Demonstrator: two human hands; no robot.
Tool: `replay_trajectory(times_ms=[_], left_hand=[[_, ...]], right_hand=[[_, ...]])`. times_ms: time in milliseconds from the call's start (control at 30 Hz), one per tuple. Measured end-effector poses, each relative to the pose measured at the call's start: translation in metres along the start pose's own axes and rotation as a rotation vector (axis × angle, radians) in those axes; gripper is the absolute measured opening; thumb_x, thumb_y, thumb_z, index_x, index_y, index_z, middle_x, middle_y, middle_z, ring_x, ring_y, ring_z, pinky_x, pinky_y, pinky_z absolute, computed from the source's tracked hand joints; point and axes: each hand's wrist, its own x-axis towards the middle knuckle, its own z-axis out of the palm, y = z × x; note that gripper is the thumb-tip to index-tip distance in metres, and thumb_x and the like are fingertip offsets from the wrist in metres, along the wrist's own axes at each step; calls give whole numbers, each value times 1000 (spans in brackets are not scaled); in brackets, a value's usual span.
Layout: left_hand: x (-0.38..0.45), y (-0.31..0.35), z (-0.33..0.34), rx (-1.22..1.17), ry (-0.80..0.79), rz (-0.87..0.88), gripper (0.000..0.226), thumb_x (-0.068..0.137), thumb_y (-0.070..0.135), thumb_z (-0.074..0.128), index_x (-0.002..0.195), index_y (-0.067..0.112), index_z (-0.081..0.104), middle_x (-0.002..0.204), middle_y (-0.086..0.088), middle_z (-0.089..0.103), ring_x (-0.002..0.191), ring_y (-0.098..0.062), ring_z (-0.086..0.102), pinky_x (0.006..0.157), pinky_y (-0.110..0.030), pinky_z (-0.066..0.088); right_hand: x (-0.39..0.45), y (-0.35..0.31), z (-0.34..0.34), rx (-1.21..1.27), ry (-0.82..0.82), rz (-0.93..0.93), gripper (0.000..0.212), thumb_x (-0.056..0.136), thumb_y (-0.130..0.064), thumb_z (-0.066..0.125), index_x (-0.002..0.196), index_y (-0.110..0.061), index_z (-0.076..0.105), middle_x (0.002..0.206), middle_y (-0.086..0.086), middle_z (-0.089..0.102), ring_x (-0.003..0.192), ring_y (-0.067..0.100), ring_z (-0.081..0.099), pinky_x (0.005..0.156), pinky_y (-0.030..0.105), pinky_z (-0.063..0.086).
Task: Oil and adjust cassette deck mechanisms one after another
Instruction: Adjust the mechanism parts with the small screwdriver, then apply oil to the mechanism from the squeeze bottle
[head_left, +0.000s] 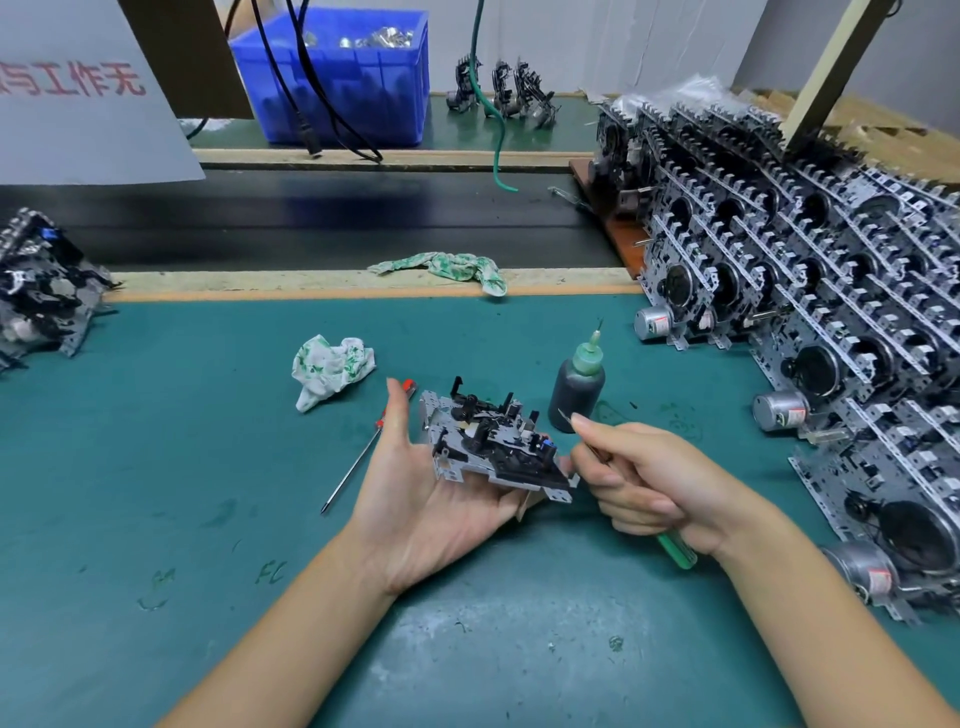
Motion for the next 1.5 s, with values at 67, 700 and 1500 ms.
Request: replay_trajectory(times_ms=[67,700,1500], left_hand=[[0,1,0,-37,11,-6,100,72,77,45,121,-9,57,134,-30,47,119,-46,51,101,-50,43],[-8,30,-5,64,136,231,92,87,71,34,136,-7,44,139,-32,43,128,-43,45,107,-50,31],[0,4,-7,98,118,-65,74,90,55,40,125,-9,55,135,-33,46,125,-44,47,106,-56,32]], right_hand=[[0,0,0,-21,-4,-3,49,89,-45,46,47,-19,45,30,-6,20,24,5,10,33,10,13],[9,17,11,-1227,608,-509,21,90,-42,56,91,-26,70,68,-14,59,74,6,52,68,28,41],[13,-8,-3,569,607,-511,15,86,-26,58,89,-12,56,63,-1,49,49,7,38,48,19,31]])
